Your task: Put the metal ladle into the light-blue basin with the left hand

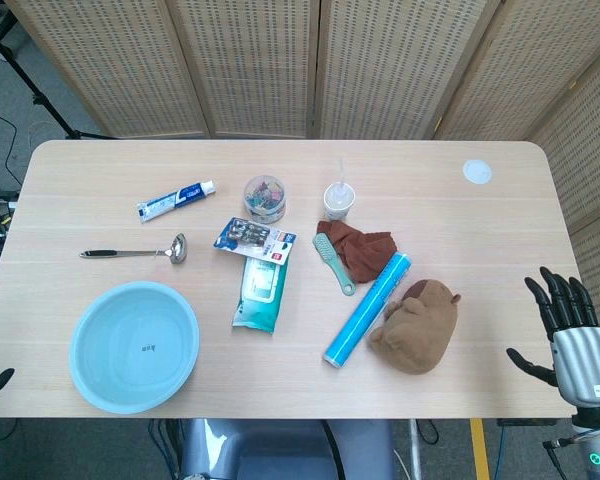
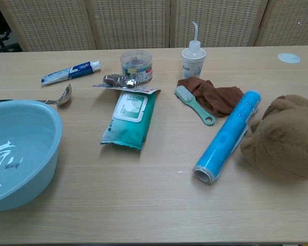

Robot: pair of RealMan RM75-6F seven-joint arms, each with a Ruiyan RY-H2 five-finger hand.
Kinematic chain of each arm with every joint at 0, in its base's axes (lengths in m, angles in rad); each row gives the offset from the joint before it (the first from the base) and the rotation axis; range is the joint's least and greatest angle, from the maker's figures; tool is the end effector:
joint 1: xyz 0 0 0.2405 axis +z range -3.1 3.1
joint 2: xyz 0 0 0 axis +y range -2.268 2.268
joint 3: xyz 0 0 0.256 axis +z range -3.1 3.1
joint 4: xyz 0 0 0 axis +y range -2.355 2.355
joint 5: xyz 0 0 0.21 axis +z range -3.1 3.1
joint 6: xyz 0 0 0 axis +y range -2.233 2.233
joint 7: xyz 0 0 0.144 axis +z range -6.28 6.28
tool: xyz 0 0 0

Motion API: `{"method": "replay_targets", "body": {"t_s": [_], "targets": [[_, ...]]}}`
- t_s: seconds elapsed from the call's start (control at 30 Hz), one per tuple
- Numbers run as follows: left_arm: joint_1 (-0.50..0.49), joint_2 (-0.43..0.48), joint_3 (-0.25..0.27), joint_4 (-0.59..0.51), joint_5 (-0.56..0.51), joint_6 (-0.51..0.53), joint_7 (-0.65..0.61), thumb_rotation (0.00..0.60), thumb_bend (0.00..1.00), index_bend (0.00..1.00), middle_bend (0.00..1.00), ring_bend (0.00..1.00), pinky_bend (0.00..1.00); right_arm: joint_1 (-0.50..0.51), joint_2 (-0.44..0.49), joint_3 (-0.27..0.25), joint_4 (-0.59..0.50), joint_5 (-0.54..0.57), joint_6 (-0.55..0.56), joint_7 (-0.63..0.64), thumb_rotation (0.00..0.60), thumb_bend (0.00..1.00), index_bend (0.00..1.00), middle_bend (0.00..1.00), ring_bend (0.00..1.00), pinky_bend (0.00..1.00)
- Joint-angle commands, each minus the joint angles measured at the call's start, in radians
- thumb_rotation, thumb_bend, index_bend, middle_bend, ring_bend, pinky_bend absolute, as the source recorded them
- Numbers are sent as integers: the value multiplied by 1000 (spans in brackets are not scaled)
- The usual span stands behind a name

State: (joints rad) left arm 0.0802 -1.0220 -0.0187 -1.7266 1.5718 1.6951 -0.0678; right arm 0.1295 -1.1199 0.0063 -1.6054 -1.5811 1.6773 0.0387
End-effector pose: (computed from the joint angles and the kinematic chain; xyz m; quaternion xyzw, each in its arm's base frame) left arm -0.3012 0.1227 0.1988 -0.5322 -0.3895 -0.4307 0.6160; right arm -0.2862 -0.1829 0.1742 0.5881 -0.3236 0.4706 0.5726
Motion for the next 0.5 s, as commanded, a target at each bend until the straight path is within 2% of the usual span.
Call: {"method": "replay_targets", "body": {"t_s": [0.03,0.23,0.4,0.47,0.5], "targets": [[-3,-4,-2,-5,-5,-7,15,600,0,0,0,0,12,-6,1,16,15,22,-19,31,600,0,0,0,0,0],[-22,-12,-9,-17,-18,-42,53,600,0,0,0,0,12,-9,18,34,14,26,-33,90,600,0,0,0,0,0],[-82,-9,-46,-1,-19,-98,45,600,0,0,1,9,20,-15,22,42,10,19,-30,99,600,0,0,0,0,0],[-156,-13,-100,26,-45,-166,15,600,0,0,90,128,121,-13,20,44,9,16,-40,103,600,0,0,0,0,0],[-193,-17,-122,43,-62,-211,-14,600,0,0,198,238,209,-12,19,44,10,15,-45,102,600,0,0,0,0,0]]}}
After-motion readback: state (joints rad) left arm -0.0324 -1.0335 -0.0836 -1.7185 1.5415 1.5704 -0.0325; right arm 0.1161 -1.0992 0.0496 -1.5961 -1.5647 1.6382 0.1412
